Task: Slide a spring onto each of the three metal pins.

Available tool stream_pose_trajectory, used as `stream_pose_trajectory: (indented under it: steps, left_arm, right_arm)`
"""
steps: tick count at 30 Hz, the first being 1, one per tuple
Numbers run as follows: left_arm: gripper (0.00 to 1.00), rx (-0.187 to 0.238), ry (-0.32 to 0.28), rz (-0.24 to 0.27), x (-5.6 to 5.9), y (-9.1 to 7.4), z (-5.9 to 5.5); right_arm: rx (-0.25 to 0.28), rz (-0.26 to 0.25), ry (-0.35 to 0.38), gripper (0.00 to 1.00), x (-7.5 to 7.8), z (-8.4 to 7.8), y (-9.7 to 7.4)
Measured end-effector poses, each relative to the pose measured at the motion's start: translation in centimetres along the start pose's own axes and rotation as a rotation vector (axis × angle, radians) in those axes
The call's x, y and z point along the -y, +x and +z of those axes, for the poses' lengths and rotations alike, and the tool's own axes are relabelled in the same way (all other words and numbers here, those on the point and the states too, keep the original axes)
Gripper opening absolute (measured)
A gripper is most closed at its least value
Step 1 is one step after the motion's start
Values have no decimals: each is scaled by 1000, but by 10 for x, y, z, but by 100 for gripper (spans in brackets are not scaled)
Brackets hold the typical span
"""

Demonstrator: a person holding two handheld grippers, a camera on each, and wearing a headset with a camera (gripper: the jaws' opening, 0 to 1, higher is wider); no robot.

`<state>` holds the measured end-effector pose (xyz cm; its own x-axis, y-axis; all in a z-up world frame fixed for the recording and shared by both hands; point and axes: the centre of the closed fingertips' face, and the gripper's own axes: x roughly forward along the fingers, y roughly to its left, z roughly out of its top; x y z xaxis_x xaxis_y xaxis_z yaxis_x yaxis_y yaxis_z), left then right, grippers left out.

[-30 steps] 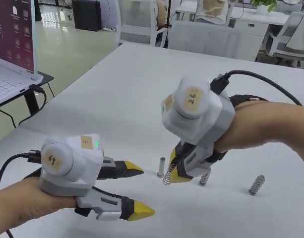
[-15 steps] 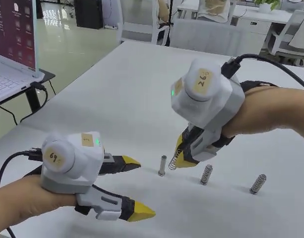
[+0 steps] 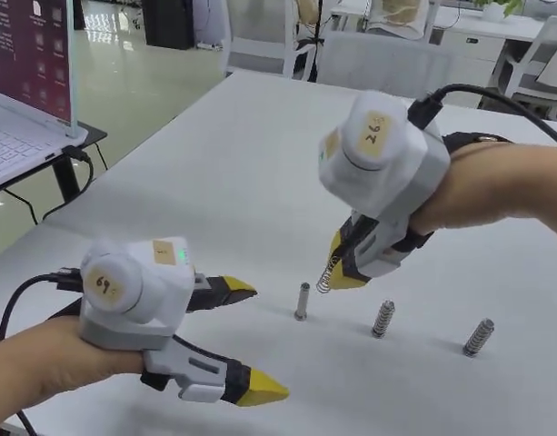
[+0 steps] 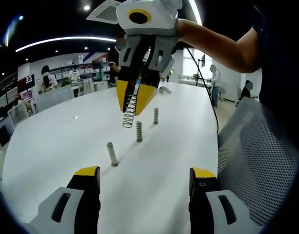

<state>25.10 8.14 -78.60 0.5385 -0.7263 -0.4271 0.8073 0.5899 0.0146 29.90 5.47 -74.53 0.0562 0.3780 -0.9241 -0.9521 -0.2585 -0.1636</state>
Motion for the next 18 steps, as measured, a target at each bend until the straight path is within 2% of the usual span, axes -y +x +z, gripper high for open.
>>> stream_pose_trajectory:
  steps: [9, 10, 18]
  left_arm:
    - [74, -2, 2, 12, -4, 0, -1]
    - [74, -1, 2, 14, -4, 0, -1]
    - [76, -2, 8, 23, -9, 0, -4]
  right_arm:
    - [-16, -5, -1, 8, 12, -1, 5]
    - [-22, -4, -2, 8, 18, -2, 9]
    - [-30, 4, -5, 8, 20, -2, 13]
